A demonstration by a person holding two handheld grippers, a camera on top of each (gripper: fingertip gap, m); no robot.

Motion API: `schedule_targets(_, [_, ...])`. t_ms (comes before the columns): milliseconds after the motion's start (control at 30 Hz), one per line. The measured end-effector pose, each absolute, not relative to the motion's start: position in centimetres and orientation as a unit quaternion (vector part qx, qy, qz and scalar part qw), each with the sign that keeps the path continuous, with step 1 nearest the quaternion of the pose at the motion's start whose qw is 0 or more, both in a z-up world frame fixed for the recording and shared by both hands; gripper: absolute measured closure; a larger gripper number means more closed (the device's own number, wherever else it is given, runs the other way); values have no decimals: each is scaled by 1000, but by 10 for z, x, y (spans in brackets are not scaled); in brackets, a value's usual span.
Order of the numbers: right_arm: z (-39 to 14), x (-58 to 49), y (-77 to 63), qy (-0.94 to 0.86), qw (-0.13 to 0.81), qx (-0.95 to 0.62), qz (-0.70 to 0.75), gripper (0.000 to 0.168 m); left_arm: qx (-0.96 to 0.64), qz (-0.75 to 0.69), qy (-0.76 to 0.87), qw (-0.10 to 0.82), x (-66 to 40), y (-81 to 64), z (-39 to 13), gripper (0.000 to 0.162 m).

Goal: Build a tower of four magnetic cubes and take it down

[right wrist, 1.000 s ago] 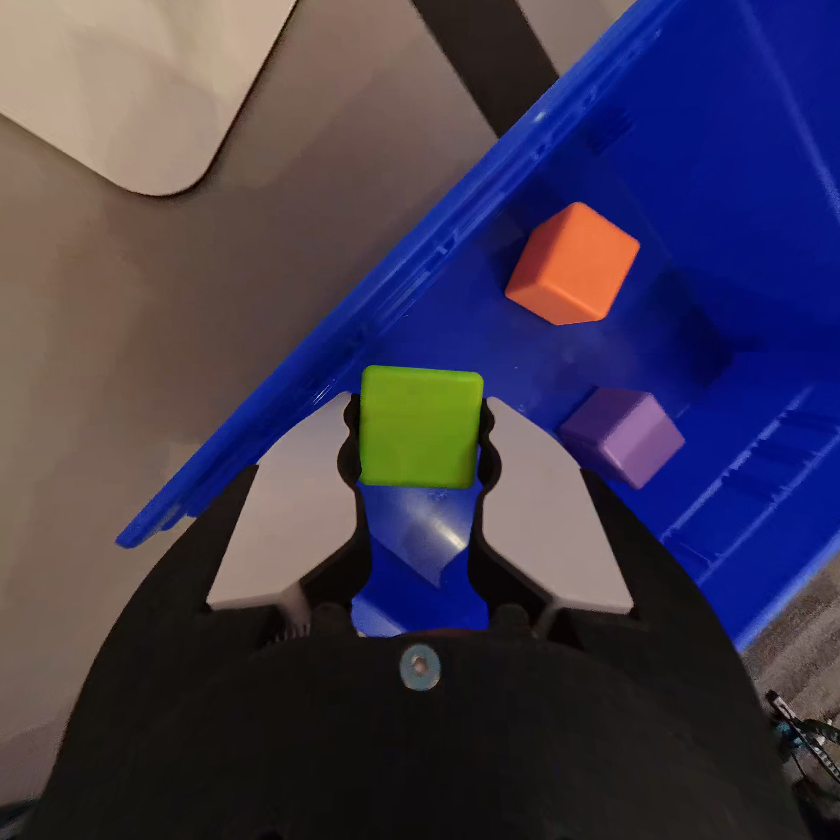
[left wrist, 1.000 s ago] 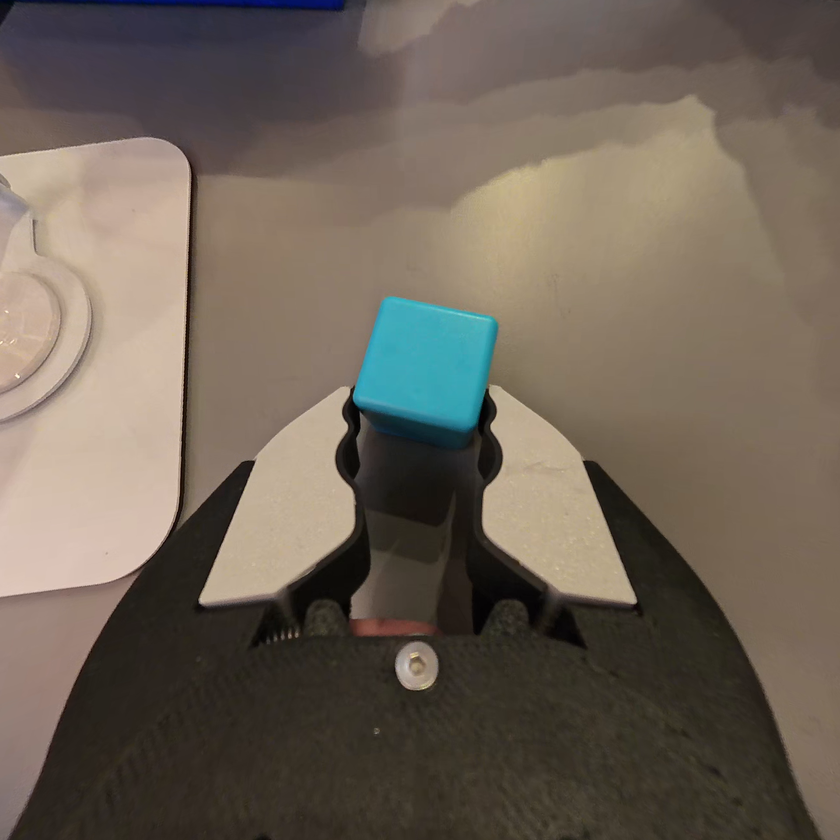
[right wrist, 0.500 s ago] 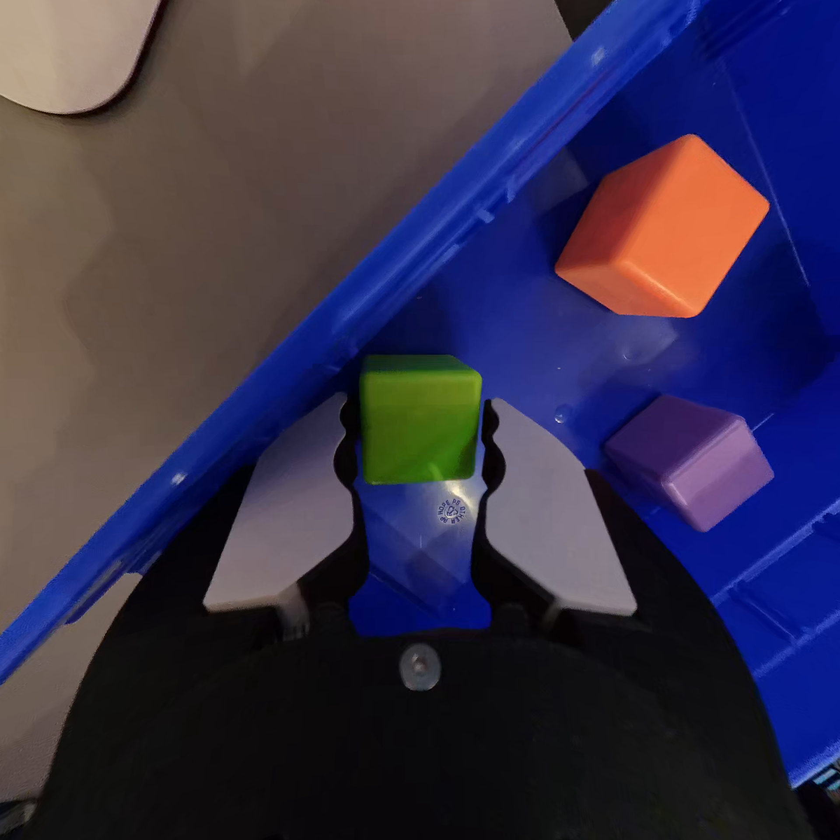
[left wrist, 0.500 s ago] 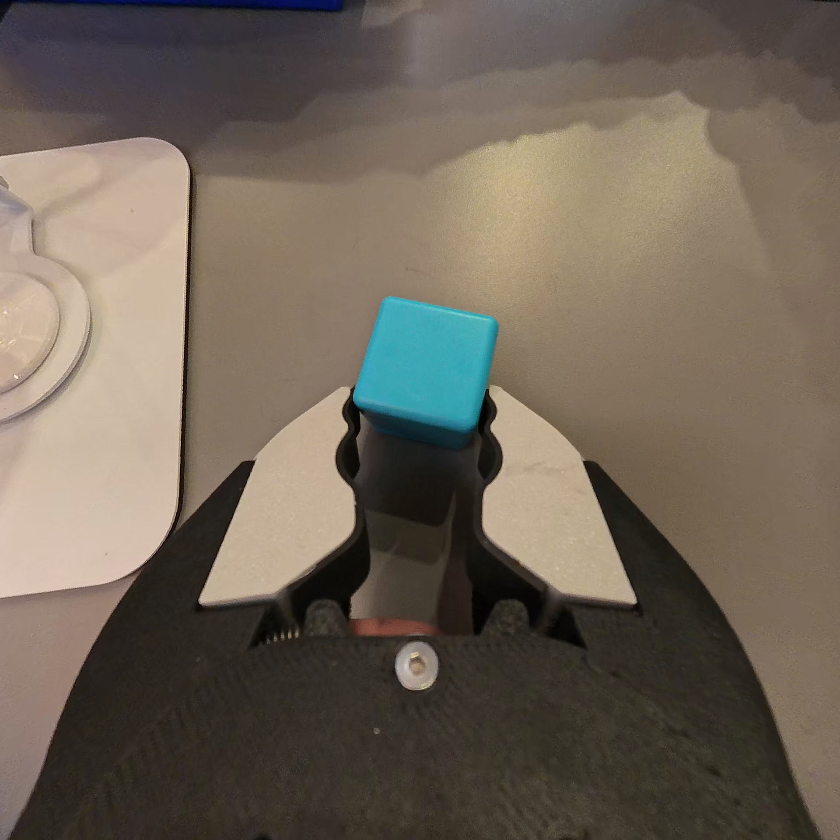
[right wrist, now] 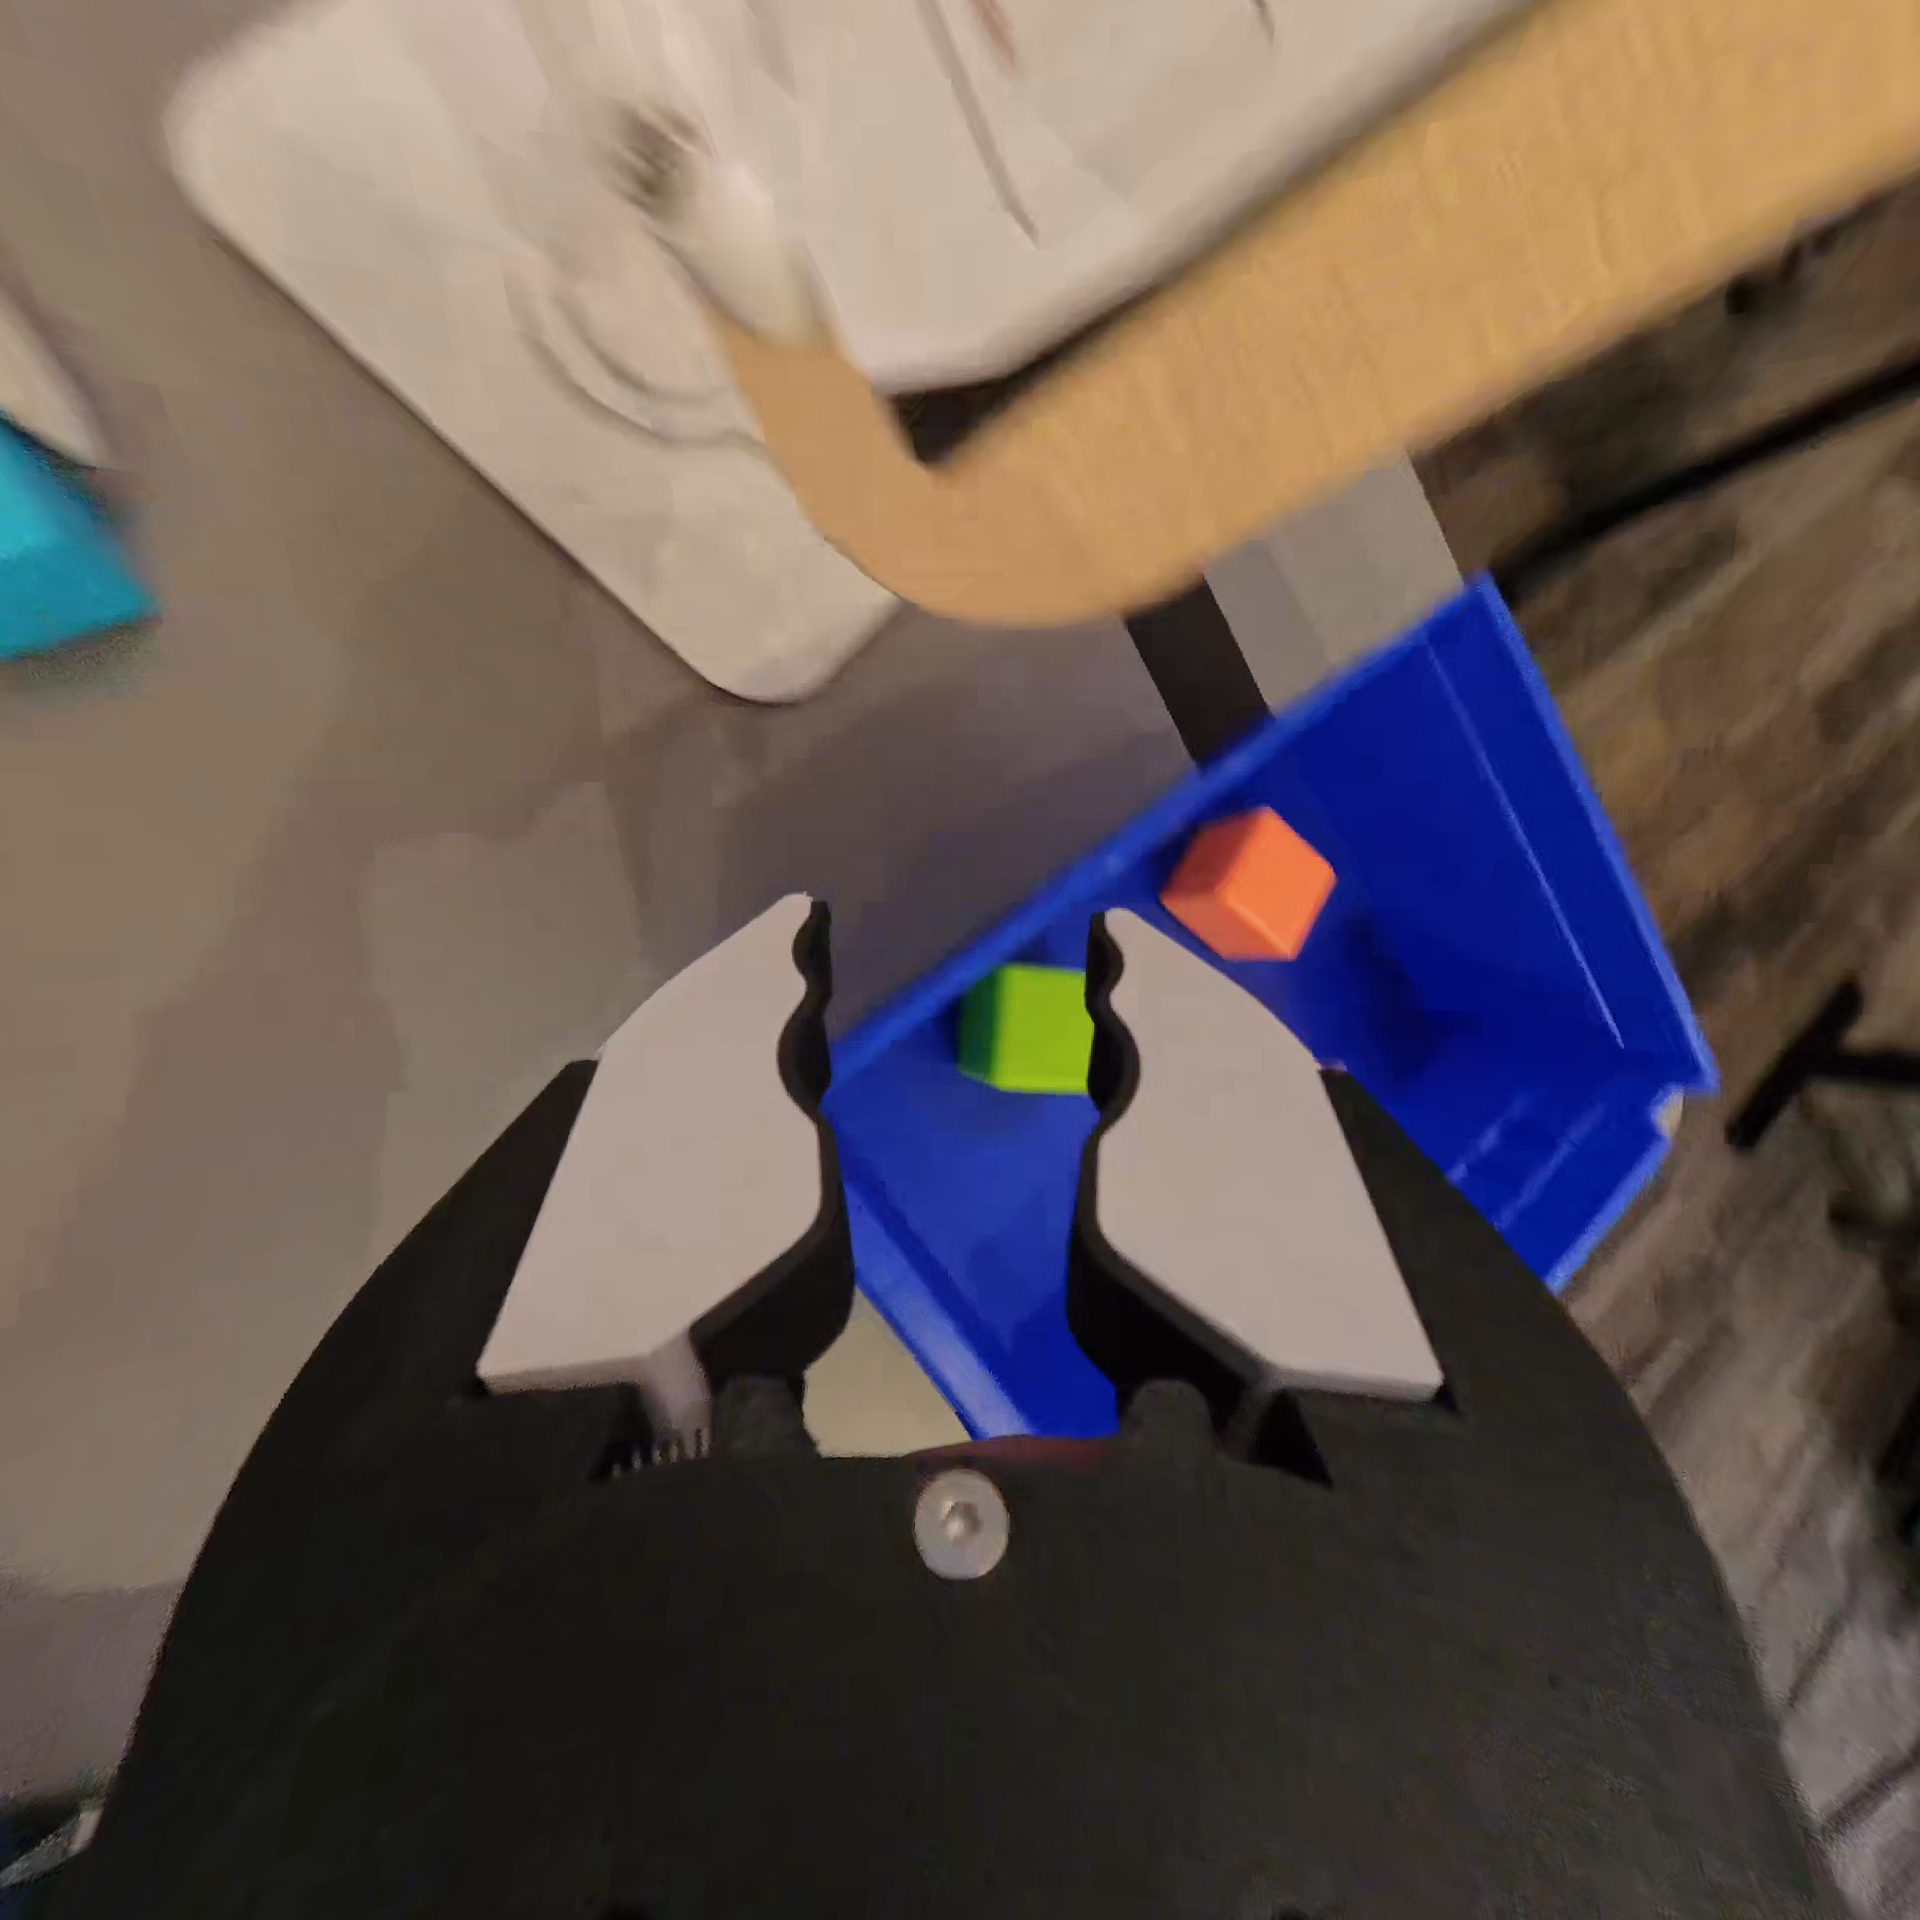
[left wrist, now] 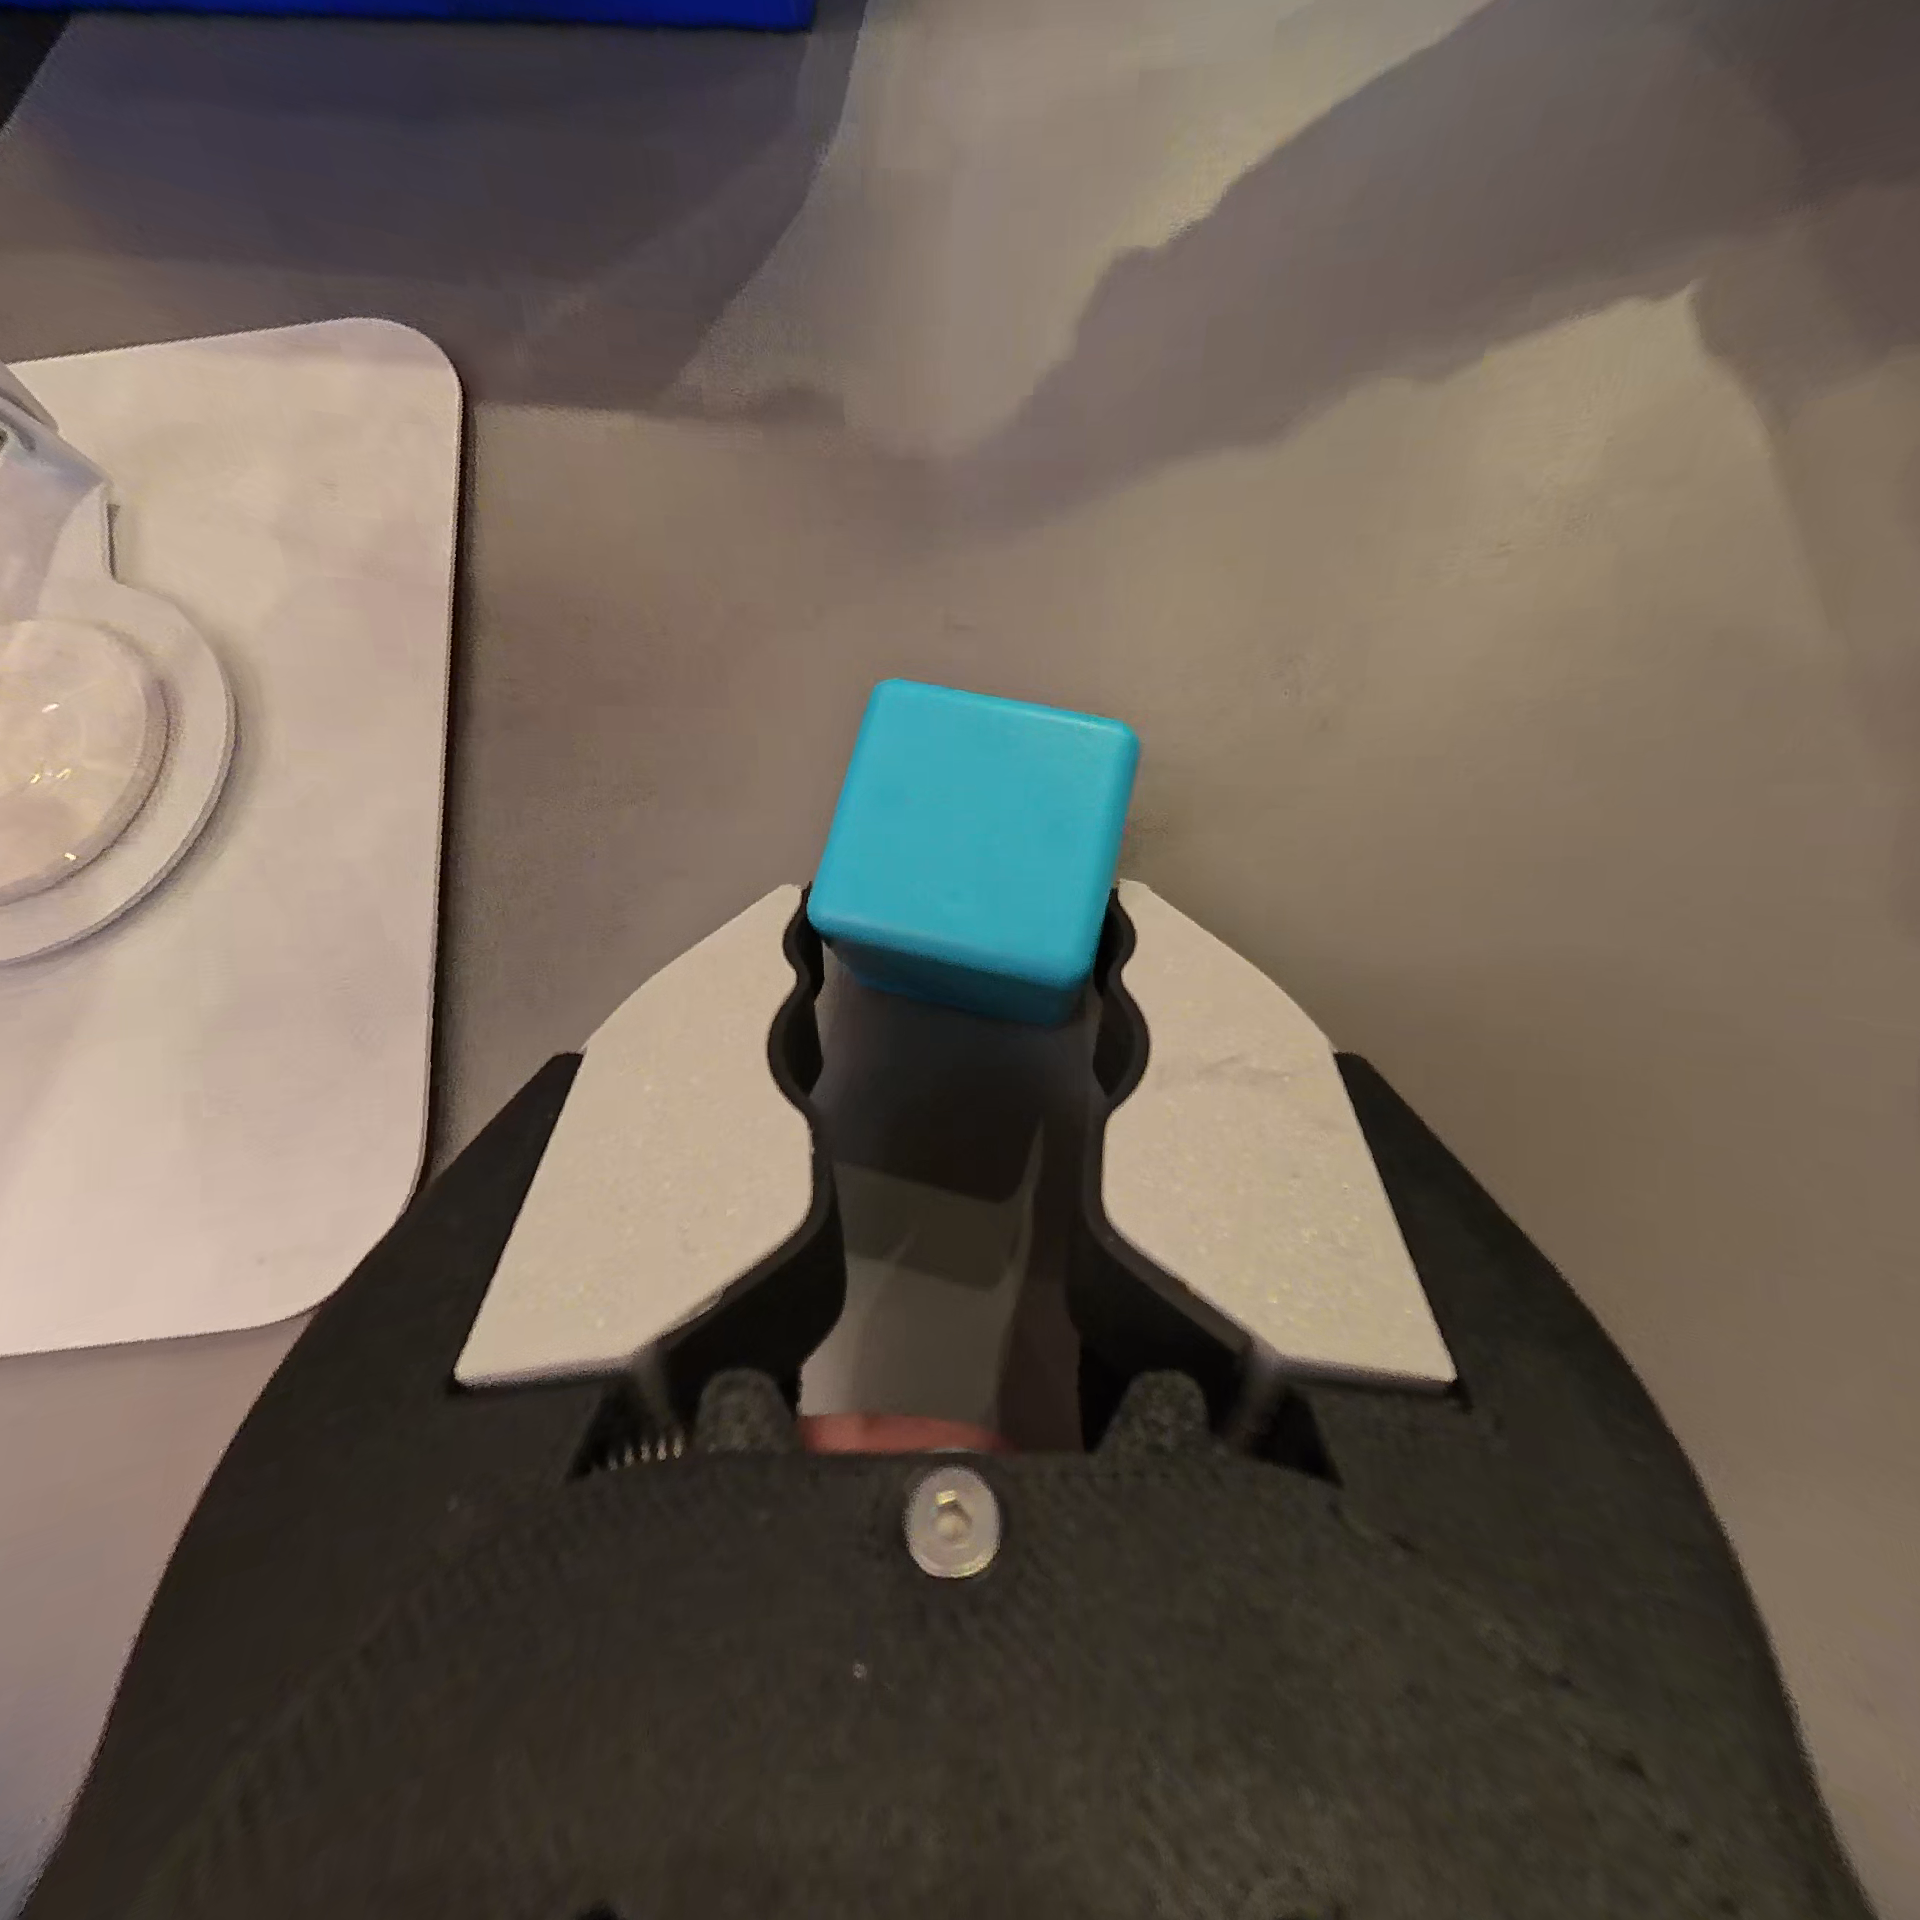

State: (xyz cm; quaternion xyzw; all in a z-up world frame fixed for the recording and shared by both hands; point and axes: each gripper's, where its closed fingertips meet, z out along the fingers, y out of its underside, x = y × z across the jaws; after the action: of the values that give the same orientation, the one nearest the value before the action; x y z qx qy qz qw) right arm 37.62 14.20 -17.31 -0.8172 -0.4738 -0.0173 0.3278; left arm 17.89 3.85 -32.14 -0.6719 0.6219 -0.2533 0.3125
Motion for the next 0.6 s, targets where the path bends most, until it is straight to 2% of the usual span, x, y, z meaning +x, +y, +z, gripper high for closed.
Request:
schedule_targets(167, [-171, 302, 103, -564, 328, -757, 32, 120, -675, -249, 620, 314, 179, 40, -322, 111])
schedule_targets(267, [-188, 266, 87, -602, 303, -737, 51, 119, -675, -244, 621, 315, 179, 40, -323, 96])
schedule_targets(367, [-212, 239, 73, -637, 268, -721, 60, 114, -672, -268, 612, 320, 178, 38, -316, 91])
schedule_targets(500, [-248, 215, 58, -667, 220, -709, 59, 108, -683, -257, 606, 316, 167, 45, -320, 90])
schedule_targets(600, [-269, 202, 50, -679, 195, -706, 59, 105, -693, -237, 603, 316, 160, 51, -324, 95])
